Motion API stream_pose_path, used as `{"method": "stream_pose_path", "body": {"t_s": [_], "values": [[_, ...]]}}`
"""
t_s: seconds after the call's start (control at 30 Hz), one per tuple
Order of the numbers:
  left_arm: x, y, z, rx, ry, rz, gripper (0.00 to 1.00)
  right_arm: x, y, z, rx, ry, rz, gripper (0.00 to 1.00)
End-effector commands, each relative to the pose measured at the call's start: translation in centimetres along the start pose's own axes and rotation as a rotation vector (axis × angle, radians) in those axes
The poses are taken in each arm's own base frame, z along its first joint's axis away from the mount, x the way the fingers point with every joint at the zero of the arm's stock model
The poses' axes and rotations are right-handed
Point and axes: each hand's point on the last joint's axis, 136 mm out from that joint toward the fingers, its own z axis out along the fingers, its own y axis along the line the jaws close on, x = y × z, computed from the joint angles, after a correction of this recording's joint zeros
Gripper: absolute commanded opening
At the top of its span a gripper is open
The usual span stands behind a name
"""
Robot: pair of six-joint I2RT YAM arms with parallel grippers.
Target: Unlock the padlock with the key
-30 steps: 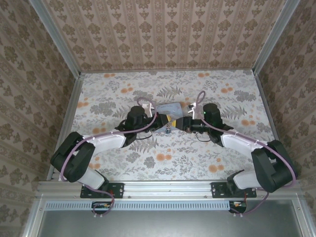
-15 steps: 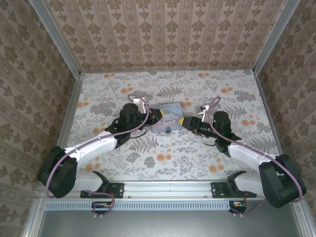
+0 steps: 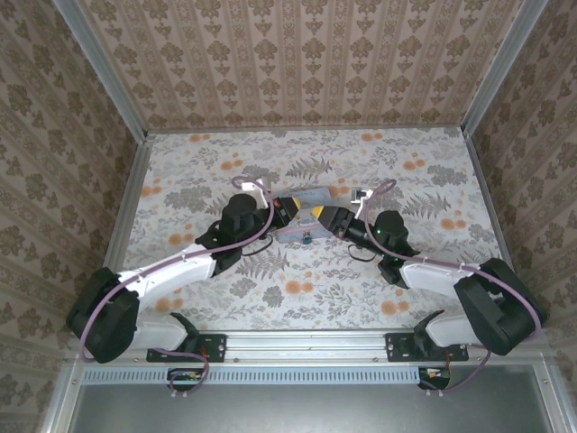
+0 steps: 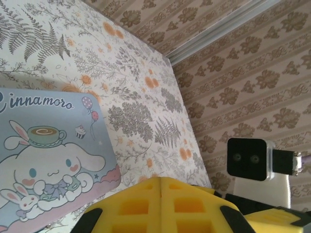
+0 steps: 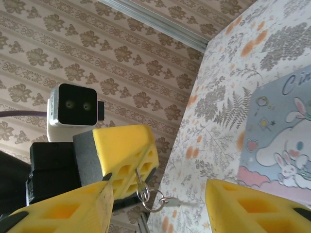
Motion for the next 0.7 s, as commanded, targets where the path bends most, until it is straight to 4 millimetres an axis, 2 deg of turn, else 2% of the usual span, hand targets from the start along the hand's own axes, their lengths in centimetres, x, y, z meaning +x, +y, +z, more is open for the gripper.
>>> {"method": "stream_pose_path", "body": {"t_s": [0.0, 0.3, 0.67], "values": [[-1.1, -0.7, -0.2, 0.032, -0.079, -0.038, 0.00, -1.6, 2.7, 1.2, -0.104, -0.077, -0.015, 0.53], [-1.4, -0.8, -0.5, 0.059, -0.131, -0.063, 0.00, -0.2, 3.1, 3.2, -0.143, -0.050, 0.008, 0.47], [-1.8, -0.8, -0.7, 0.081, -0.172, -0.073, 0.00, 0.8, 2.8, 4.0, -0.150, -0.027, 0.027, 0.36]]}}
